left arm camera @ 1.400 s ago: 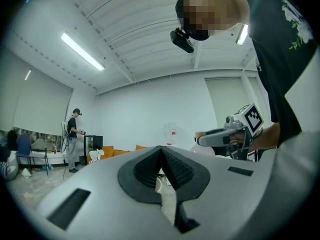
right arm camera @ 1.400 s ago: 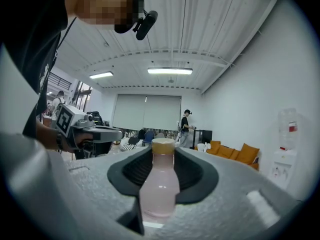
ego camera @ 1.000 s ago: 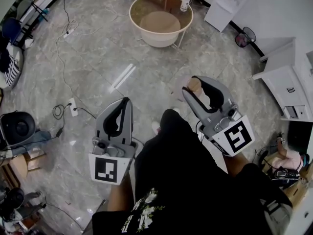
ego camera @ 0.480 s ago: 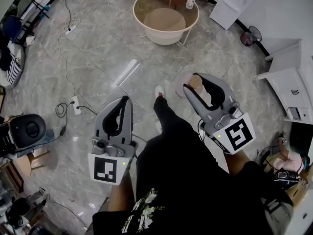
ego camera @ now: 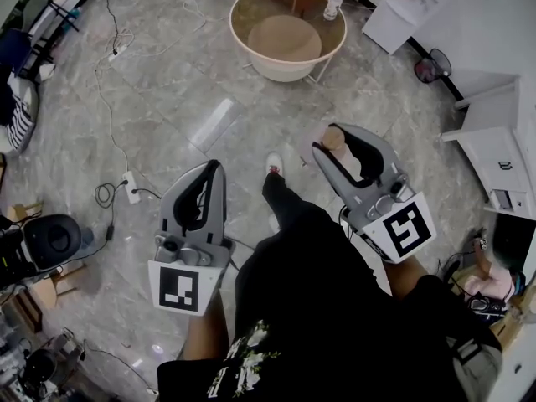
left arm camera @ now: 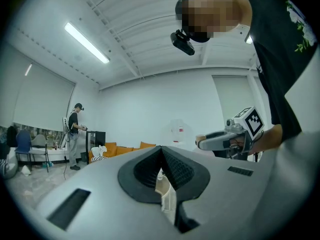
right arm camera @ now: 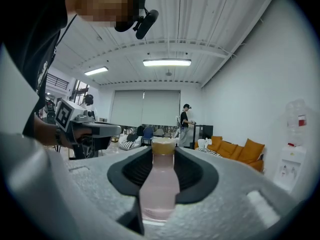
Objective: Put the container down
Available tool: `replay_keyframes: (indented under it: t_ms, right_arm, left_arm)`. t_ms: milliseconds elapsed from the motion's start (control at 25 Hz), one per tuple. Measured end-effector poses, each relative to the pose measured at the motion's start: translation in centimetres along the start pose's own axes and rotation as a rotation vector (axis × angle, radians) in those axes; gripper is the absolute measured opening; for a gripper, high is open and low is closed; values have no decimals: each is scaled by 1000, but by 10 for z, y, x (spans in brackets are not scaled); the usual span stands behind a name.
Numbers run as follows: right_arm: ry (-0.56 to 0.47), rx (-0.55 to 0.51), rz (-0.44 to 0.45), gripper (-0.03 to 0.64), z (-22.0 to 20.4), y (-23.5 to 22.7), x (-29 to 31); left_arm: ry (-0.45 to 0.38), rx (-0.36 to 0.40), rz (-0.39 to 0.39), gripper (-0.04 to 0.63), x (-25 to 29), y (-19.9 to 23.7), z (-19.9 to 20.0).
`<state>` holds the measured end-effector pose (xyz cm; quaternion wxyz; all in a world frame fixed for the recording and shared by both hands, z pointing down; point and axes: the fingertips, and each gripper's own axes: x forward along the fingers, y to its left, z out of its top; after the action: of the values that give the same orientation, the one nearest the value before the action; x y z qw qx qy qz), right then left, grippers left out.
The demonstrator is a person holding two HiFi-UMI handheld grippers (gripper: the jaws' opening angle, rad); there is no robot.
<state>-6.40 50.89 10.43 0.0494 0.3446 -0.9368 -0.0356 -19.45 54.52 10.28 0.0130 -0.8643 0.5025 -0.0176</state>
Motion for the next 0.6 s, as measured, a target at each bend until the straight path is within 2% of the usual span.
replay_keyframes:
  t_ms: [280, 440, 600]
  right_arm:
    - [-28, 3, 20, 127, 14, -35, 64]
    - [22, 30, 13, 127, 12, -61, 87]
    - [6, 22, 9, 127, 15, -93, 109]
  left_arm:
    - [14, 13, 5, 6, 46, 54, 11]
    - [17, 29, -3, 6, 79, 73, 20]
    - [19, 49, -14, 6, 116, 90, 28]
